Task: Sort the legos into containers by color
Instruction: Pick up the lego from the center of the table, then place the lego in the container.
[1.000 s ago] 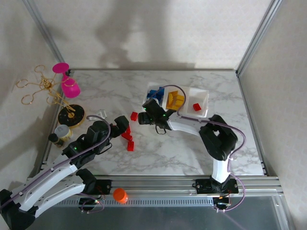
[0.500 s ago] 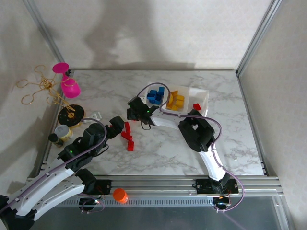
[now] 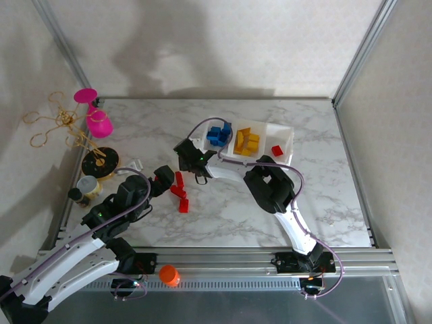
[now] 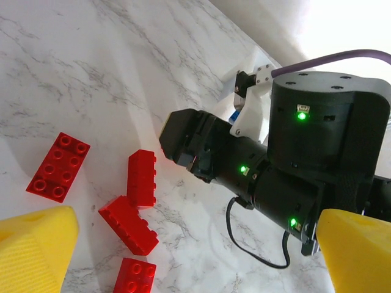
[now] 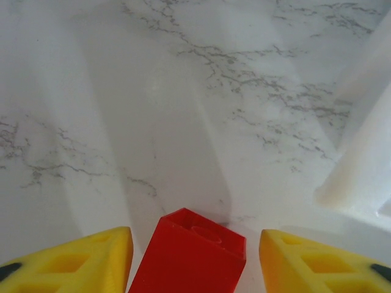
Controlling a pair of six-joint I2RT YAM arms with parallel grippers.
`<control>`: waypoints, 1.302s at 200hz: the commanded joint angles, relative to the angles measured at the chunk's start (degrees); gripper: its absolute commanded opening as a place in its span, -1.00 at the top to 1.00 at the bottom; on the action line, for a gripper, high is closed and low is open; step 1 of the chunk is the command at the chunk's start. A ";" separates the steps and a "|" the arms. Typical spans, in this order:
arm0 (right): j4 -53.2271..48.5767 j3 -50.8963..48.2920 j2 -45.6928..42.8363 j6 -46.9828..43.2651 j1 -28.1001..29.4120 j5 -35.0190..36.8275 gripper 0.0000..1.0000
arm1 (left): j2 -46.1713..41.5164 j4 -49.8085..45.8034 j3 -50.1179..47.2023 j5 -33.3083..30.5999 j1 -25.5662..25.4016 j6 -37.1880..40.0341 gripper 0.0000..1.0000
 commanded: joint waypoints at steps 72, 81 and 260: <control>-5.59 0.69 -0.46 -3.06 1.20 5.01 0.17 | -0.19 -0.02 -0.42 -0.78 0.64 -1.10 -0.99; -5.57 1.13 -0.42 -3.50 1.24 5.21 0.21 | -0.24 -0.15 -0.49 -0.84 0.67 -1.05 -0.99; -4.37 -28.60 -41.00 -1.14 -9.66 3.15 0.39 | 6.74 10.41 1.86 12.11 -0.12 4.77 -0.99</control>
